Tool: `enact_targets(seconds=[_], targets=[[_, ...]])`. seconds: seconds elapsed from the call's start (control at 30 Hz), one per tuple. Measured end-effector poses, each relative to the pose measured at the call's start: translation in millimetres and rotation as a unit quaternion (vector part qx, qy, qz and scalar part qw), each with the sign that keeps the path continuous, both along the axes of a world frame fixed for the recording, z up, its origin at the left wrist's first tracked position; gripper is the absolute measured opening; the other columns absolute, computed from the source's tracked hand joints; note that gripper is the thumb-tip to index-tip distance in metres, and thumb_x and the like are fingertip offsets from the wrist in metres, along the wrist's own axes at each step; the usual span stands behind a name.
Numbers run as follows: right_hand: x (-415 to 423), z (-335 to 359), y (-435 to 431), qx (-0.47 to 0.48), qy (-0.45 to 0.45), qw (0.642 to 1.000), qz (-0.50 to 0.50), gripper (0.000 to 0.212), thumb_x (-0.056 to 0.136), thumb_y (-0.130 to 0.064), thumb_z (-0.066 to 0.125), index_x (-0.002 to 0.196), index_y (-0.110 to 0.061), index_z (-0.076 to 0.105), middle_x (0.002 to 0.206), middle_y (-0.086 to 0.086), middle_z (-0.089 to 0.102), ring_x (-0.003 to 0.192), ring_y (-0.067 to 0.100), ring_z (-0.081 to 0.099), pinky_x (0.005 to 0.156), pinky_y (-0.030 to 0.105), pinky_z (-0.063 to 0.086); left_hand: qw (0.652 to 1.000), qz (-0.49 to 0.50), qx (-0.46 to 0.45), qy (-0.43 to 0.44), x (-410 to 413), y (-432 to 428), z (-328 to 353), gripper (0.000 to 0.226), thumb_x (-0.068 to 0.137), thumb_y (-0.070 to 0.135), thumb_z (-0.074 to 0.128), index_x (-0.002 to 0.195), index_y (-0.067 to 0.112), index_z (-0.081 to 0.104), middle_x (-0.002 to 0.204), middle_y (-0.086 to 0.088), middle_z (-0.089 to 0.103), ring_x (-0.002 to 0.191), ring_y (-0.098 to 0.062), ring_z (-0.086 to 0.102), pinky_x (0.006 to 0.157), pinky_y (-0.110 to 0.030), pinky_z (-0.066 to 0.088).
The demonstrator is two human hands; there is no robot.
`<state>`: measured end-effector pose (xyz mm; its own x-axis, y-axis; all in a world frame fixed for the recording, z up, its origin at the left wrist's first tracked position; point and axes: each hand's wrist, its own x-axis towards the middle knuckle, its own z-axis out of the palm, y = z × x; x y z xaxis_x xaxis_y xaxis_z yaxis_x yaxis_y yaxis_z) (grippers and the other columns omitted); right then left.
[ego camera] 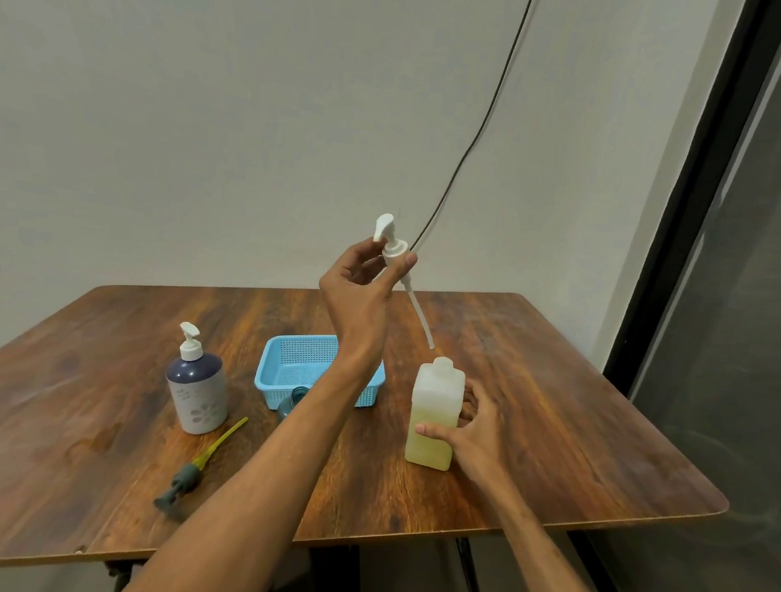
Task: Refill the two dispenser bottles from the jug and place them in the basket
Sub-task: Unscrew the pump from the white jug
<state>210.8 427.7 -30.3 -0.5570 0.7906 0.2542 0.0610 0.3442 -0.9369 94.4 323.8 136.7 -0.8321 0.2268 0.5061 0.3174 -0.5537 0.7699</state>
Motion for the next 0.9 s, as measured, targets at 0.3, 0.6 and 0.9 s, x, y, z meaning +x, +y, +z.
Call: enact_targets(seconds=[0.3,0.6,0.9], targets=[[23,6,7,0.012,-0.007,0.999,-0.047,0.096,0.056,-0.014,0.098,0.139,-0.017,0.050,0.133,0.002,0.060,0.116,0.022,0.061,0.087,0.048,0.060,0.998,-0.015,-0.056,-0.001,1,3,-64,0.035,0.075,0.007,0.084,0.108,0.010,0.072,0.098,-0.003,0.076,0.093,-0.016,0.073,0.080,-0.025,0.059],[42,5,15,0.017,-0.004,0.997,-0.080,0.095,0.055,-0.012,0.099,0.136,-0.014,0.051,0.128,0.000,0.059,0.110,0.017,0.059,0.074,0.029,0.056,0.974,-0.021,-0.201,0.099,12,17,-136,0.020,0.083,0.020,0.079,0.101,0.019,0.071,0.097,0.009,0.072,0.092,-0.005,0.069,0.081,-0.023,0.058],[44,3,16,0.027,-0.007,0.993,-0.112,0.097,0.051,-0.022,0.101,0.135,-0.016,0.052,0.130,0.004,0.063,0.112,0.020,0.062,0.084,0.045,0.061,0.926,-0.043,-0.341,0.158,17,9,-180,0.034,0.082,0.006,0.074,0.098,0.034,0.067,0.097,0.019,0.067,0.094,0.001,0.063,0.078,-0.024,0.060]])
